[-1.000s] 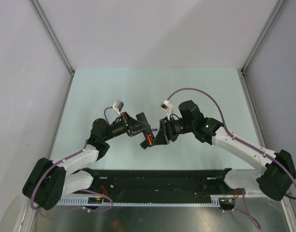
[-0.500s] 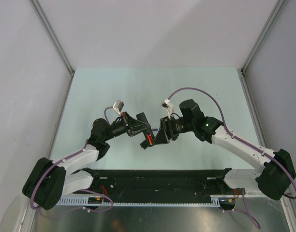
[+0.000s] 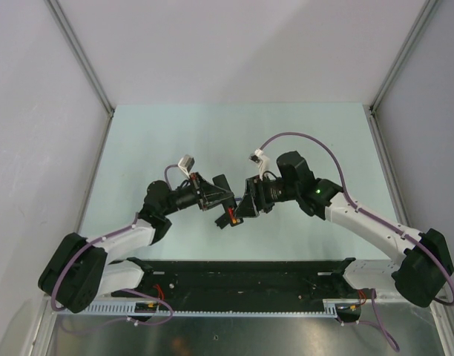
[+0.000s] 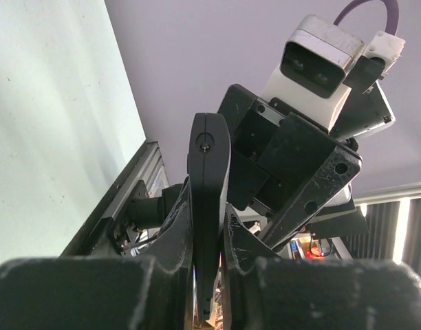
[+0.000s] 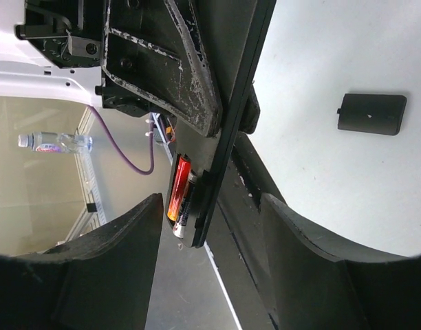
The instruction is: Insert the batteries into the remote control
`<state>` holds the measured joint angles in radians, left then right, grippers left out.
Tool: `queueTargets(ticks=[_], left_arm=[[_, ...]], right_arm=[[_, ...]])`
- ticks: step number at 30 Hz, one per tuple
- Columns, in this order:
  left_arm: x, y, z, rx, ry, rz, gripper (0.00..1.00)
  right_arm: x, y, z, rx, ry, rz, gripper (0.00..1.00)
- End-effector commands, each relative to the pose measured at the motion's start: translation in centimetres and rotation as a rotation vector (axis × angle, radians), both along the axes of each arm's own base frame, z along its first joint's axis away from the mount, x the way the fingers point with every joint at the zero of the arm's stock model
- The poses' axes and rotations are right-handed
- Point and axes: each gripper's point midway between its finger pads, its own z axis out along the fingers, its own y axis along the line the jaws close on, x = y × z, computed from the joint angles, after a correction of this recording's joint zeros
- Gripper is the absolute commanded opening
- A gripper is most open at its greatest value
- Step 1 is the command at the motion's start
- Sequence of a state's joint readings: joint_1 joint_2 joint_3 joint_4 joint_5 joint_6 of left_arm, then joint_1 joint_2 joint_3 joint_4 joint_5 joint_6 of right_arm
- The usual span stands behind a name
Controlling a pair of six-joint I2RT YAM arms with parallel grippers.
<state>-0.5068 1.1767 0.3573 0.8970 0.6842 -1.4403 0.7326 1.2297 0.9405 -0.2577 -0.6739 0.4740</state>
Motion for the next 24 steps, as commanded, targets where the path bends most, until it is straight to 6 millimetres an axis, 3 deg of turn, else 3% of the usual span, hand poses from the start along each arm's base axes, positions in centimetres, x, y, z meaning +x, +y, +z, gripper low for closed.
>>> queueTargets(ticks=[1,19,24], left_arm=[[0.1,-0.4,2.9,-0.051,-0.082,-0.015,0.0],[-0.7,-0.3,6.2,-0.106,-0.13,-0.042,0.0],[-0.9,-0.1,7.0,-0.119,-0.144,-0.04,0.0]], right_arm=[[0.4,0.2,1.4,0.05,-0.027,-0.013,0.6],[-0.1,0.5,-0.2,0.045,0.04,0.026,0.29],[0.0,0.3,-0.6,0.034,0.046,0.018,0.25]])
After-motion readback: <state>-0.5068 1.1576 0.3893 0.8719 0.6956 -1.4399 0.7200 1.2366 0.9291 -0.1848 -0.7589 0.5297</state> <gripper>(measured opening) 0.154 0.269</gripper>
